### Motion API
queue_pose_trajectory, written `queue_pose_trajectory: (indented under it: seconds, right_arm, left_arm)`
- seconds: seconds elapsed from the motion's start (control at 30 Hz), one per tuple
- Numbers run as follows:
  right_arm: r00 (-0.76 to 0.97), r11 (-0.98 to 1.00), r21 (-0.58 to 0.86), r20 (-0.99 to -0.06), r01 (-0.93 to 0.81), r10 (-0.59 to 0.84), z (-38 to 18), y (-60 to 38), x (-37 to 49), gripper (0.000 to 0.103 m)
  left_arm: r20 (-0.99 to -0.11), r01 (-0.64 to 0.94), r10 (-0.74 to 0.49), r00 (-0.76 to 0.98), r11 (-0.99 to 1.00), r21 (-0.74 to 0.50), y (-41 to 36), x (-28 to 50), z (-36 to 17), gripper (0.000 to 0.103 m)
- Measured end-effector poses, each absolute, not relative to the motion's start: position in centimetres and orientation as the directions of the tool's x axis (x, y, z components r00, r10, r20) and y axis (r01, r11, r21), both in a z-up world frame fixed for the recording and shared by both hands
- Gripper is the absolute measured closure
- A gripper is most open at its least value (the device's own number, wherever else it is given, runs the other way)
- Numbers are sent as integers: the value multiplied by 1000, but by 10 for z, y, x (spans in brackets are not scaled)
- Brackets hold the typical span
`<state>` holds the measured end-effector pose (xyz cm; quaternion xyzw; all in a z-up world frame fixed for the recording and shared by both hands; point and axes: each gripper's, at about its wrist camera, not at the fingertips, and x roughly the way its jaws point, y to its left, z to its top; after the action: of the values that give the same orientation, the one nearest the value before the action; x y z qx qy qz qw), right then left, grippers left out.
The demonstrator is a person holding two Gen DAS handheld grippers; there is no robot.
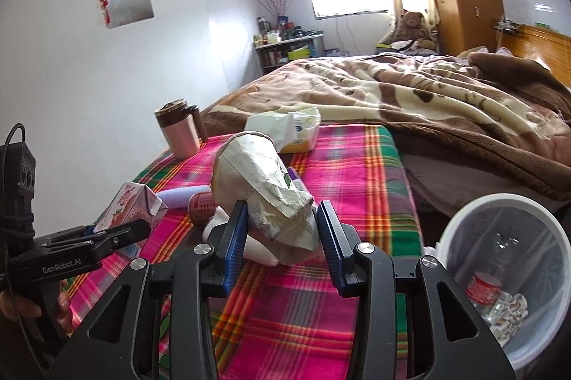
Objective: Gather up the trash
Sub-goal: 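Carry the carton and paper bag over the white bin while opening both tools to drop them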
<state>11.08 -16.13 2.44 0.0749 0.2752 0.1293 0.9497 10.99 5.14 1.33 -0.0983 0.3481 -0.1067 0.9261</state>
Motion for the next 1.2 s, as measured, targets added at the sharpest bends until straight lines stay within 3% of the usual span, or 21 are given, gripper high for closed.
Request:
queue_pose_trajectory:
  seconds: [0.63,1.2]
  right_arm:
    - [884,980,199,-458,6,88,33,-236,78,62]
    - [861,961,160,-495,226,-120,27,-290,63,61]
  left_arm:
    - [-582,357,-413,700,909,-216,-62,107,38,43]
    - [-599,512,-495,630,844,-159,-168,114,39,43]
